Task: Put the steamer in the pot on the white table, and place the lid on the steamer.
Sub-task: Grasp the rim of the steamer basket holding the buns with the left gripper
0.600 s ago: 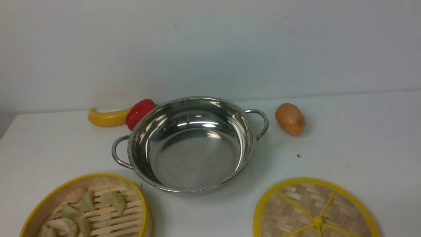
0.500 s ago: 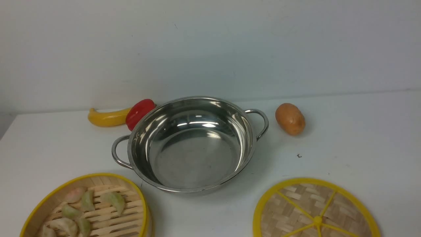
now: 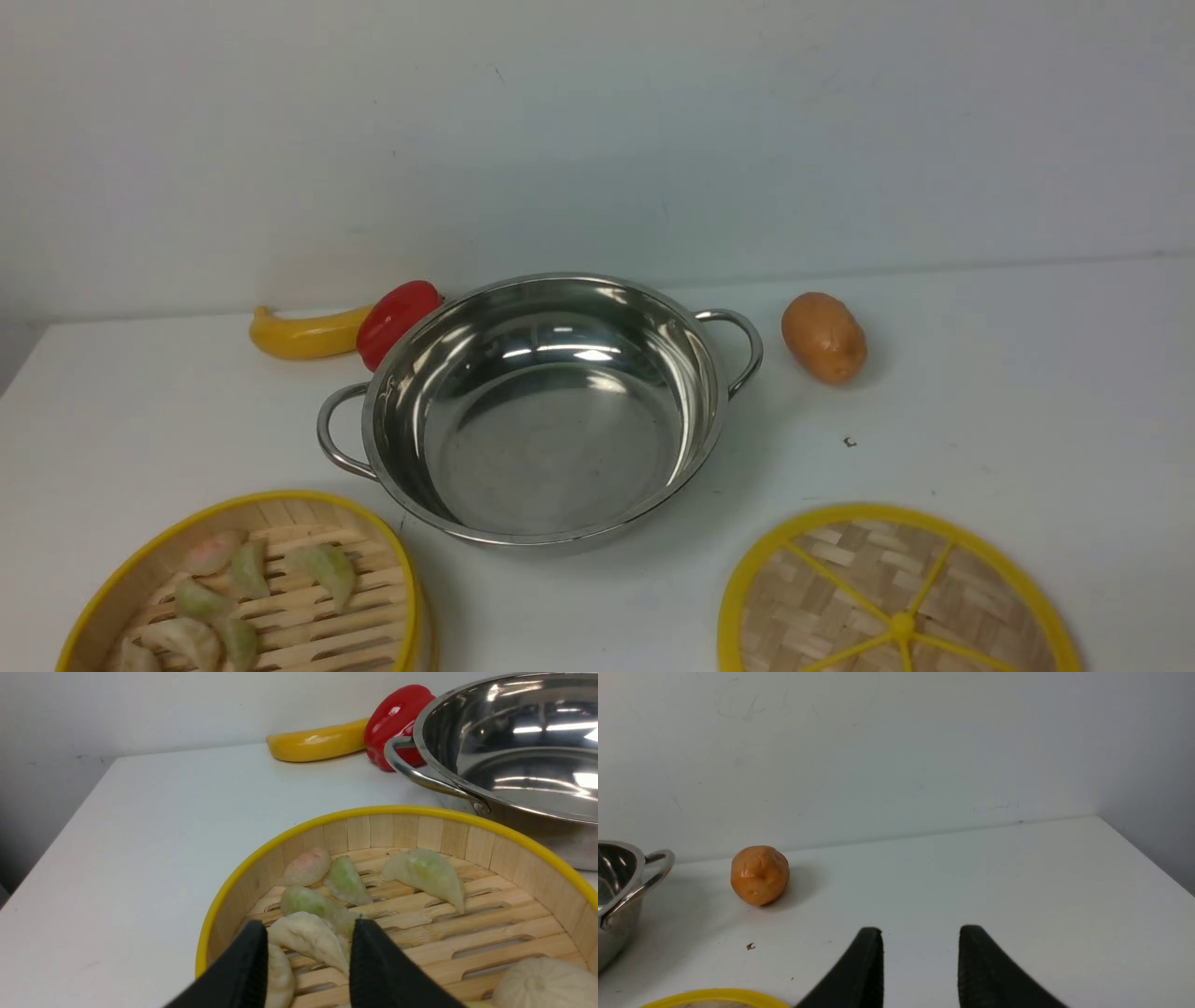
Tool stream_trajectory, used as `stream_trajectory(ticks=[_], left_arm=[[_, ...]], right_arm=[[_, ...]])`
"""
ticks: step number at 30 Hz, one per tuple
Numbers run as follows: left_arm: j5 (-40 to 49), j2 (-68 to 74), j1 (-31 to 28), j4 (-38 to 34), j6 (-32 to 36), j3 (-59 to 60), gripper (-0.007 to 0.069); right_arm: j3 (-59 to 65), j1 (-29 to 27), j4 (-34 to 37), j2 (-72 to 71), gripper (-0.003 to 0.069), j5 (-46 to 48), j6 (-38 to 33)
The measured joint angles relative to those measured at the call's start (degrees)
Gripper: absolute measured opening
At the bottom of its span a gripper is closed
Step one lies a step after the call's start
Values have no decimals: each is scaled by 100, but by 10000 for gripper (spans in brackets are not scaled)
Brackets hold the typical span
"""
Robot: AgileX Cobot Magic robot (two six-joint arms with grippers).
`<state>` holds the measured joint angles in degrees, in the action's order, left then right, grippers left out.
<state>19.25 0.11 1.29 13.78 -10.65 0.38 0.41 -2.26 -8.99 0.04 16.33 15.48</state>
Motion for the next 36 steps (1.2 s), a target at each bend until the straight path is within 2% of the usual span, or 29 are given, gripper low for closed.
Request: stream_trajectory(ticks=[7,9,11,13,17,19,21,29,32,36], left_arm=[[0,0,0,7,-7,0,241],[-60,0,0,-150,-98,0,241],[-328,0,0,-667,-327,0,241],[-665,0,0,-1300,-673,0,241],[-1346,0,0,-2665,-1229,0,241],[-1600,-2,0,-3103,-1336,0,241],[-1811,-2,0,-3310,-1348,0,241],[-2896,-11,0,-3423,-1364,0,241],[-3437,-11,0,-3370,-1493,0,241],[-3397,-13,0,-2907,-1266,-222,241]], right_arm=[[0,0,0,0,243,2,5],[0,0,0,0,243,2,5],[0,0,136,0,243,-65,107],[0,0,666,0,243,-296,393],[0,0,2354,0,243,-765,1398],[0,0,3080,0,243,-930,1713],[4,0,3505,0,243,-1145,1850],[4,0,3795,0,243,-1253,1960],[11,0,3808,0,243,-1593,1971],[-39,0,3544,-4,243,-1822,1880]])
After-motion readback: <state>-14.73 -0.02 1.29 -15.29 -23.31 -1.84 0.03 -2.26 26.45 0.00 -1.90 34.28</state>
